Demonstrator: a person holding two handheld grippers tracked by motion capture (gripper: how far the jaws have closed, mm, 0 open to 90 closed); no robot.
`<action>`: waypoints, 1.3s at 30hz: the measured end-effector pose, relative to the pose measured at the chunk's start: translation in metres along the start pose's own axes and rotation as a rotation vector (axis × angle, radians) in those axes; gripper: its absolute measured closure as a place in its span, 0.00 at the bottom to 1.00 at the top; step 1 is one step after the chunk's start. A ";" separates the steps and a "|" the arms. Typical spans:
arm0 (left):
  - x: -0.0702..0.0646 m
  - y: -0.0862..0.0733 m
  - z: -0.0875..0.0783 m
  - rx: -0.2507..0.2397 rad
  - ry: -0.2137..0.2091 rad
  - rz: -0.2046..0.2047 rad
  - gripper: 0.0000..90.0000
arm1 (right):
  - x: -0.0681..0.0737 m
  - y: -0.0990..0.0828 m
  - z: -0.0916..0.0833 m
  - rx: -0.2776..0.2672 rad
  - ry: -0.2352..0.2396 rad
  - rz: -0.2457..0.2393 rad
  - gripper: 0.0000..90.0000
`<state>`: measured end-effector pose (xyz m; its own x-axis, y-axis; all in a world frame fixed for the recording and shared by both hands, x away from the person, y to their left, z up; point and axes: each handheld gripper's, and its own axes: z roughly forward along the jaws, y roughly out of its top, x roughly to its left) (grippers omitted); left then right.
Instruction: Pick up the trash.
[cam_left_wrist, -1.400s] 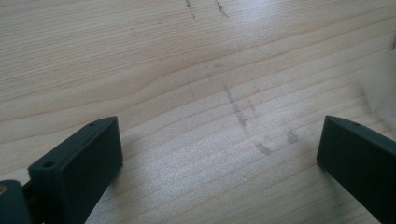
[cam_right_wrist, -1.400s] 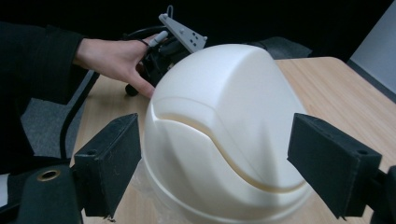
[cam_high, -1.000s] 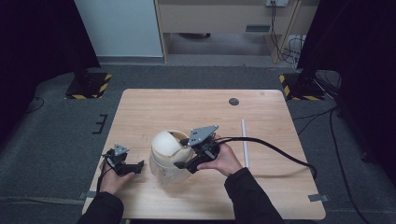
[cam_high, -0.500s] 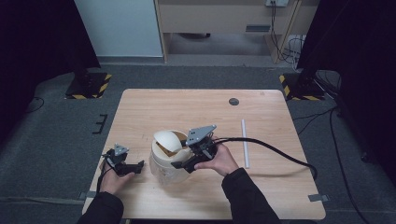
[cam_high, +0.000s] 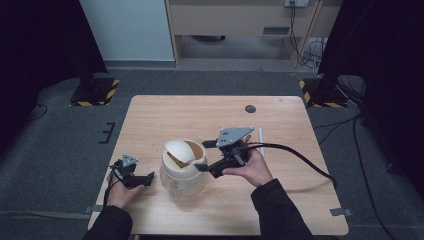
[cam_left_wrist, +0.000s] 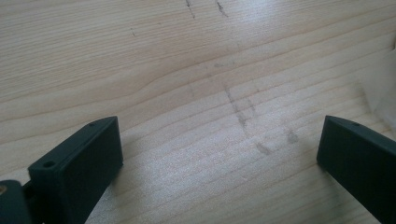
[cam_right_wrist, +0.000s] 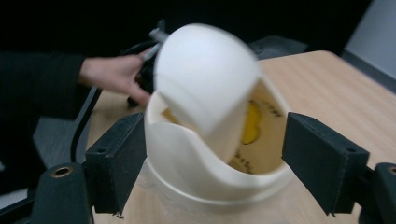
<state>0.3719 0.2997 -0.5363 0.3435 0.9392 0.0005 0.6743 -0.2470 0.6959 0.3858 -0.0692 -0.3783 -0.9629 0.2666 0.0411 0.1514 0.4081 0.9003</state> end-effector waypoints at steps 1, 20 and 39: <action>0.000 0.000 0.000 0.000 0.000 0.000 0.00 | -0.002 -0.001 -0.005 -0.006 -0.018 0.010 0.26; 0.000 0.000 0.000 0.000 0.001 0.000 0.00 | -0.063 -0.110 -0.097 0.021 -0.502 0.335 0.19; 0.000 0.000 0.000 0.000 0.001 -0.001 0.00 | -0.089 -0.169 -0.076 0.344 -0.644 0.451 0.36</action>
<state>0.3718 0.2993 -0.5362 0.3424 0.9395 0.0008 0.6749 -0.2466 0.6955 0.4285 -0.2284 -0.5012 -0.4955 0.8684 0.0161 0.6490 0.3579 0.6713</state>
